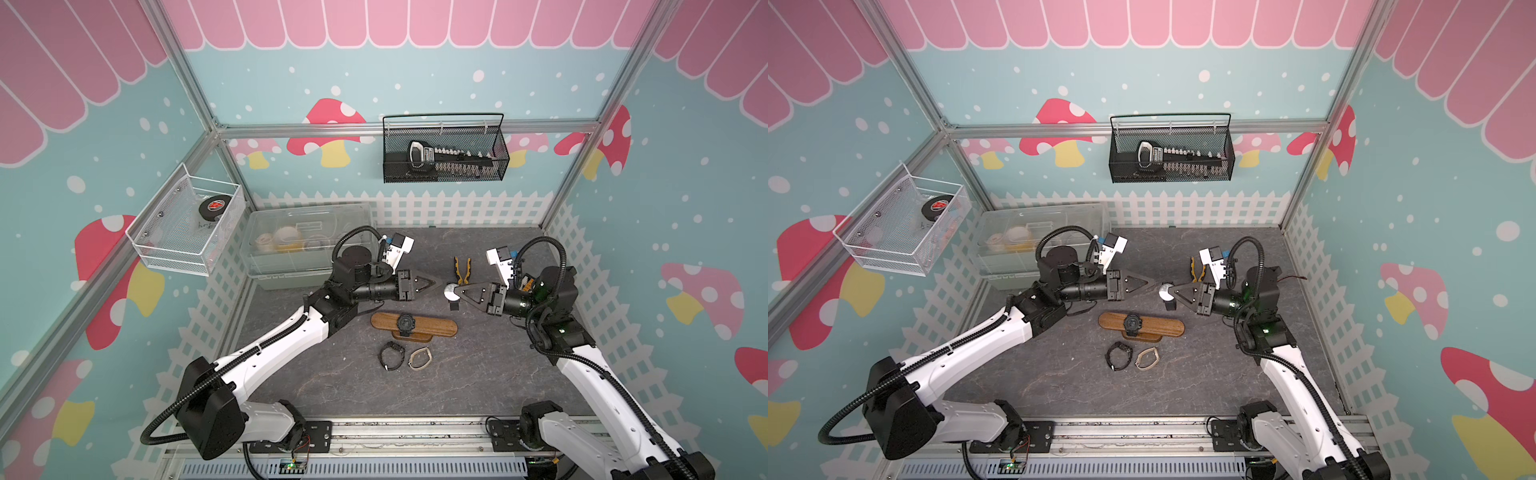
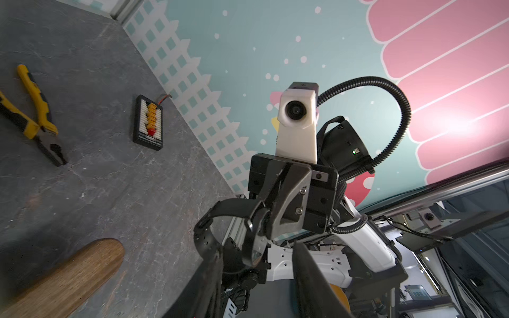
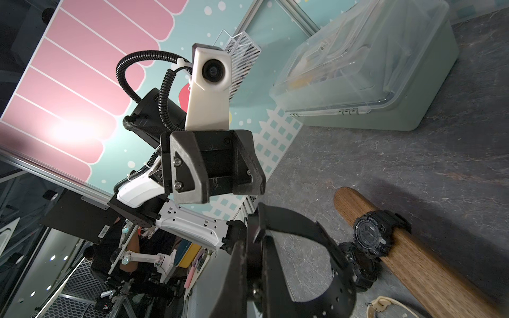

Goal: Place watch on stand
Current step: Pick up the watch at the center of the board.

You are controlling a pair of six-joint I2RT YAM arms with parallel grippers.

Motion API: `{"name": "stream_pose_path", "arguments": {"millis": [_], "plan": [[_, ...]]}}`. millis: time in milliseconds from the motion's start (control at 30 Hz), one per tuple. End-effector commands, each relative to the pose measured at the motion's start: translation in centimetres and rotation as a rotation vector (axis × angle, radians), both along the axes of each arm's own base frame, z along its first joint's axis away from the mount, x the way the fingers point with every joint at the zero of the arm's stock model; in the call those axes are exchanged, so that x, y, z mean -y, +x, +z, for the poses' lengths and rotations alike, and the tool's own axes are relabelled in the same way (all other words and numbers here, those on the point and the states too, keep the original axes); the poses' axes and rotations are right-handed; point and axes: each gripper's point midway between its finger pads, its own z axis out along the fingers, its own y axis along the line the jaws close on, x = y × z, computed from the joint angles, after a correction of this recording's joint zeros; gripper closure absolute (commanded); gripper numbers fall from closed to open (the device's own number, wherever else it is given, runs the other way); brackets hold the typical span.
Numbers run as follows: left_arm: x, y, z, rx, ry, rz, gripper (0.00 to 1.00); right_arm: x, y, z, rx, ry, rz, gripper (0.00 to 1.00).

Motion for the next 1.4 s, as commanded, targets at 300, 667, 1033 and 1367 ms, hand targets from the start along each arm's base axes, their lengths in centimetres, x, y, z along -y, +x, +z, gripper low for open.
{"name": "stream_pose_path", "arguments": {"millis": [300,667,1033,1367], "plan": [[2.3,-2.6,0.3,0.022,0.004,-0.132,0.64,0.0,0.4,2.3,0.041,0.055,0.003,0.98],[2.6,-2.0,1.6,0.054,0.0,-0.123,0.77,0.0,0.1,1.9,0.029,0.064,0.015,0.98],[2.5,-1.0,2.3,0.071,-0.004,-0.09,0.92,0.0,-0.4,1.7,0.031,0.066,0.023,0.97],[2.3,-0.6,1.8,0.056,0.015,-0.07,1.0,0.0,-0.4,1.6,0.034,0.064,0.021,0.95]]}}
